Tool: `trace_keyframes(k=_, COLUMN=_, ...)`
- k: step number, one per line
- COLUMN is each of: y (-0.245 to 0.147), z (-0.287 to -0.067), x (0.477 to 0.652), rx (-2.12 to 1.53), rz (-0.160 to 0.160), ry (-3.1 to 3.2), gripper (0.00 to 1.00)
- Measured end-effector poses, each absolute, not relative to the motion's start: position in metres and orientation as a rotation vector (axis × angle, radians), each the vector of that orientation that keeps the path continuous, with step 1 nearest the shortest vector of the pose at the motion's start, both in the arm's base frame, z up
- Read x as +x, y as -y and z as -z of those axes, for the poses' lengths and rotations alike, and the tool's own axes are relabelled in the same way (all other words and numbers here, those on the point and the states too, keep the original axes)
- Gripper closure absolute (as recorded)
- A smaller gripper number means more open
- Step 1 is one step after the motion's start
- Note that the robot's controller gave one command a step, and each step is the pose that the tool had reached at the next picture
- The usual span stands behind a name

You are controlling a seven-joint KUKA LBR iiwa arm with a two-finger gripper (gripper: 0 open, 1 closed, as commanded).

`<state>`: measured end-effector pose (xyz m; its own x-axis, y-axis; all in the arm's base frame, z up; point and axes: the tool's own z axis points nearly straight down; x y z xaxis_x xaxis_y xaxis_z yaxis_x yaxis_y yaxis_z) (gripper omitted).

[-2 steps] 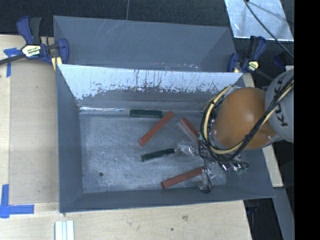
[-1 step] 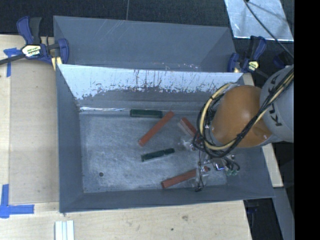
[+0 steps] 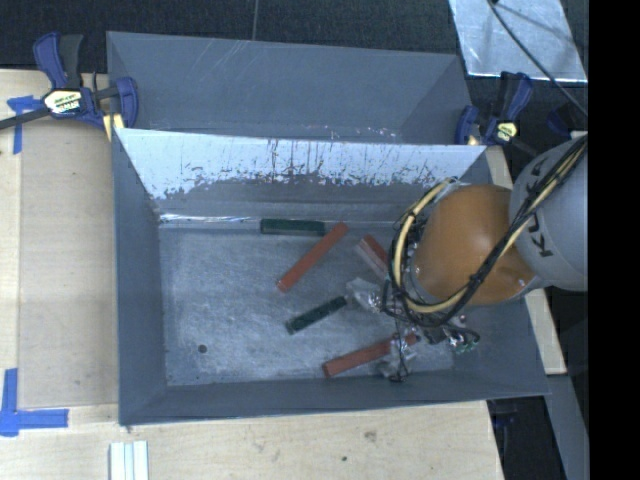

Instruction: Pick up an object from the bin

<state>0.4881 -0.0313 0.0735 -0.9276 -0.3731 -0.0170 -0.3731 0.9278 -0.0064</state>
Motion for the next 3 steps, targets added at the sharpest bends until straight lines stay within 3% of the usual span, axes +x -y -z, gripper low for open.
trace_keyframes(k=1, y=0.031, z=-0.075, x=0.490, rx=-0.596, rz=0.003, ry=-3.076, gripper=0.00)
trace_keyframes(k=2, y=0.031, z=-0.074, x=0.489, rx=-0.598, rz=0.002, ry=-3.078, gripper=1.00)
trace_keyframes(k=3, y=0.031, z=-0.098, x=0.491, rx=-0.598, rz=0.003, ry=-3.077, gripper=1.00)
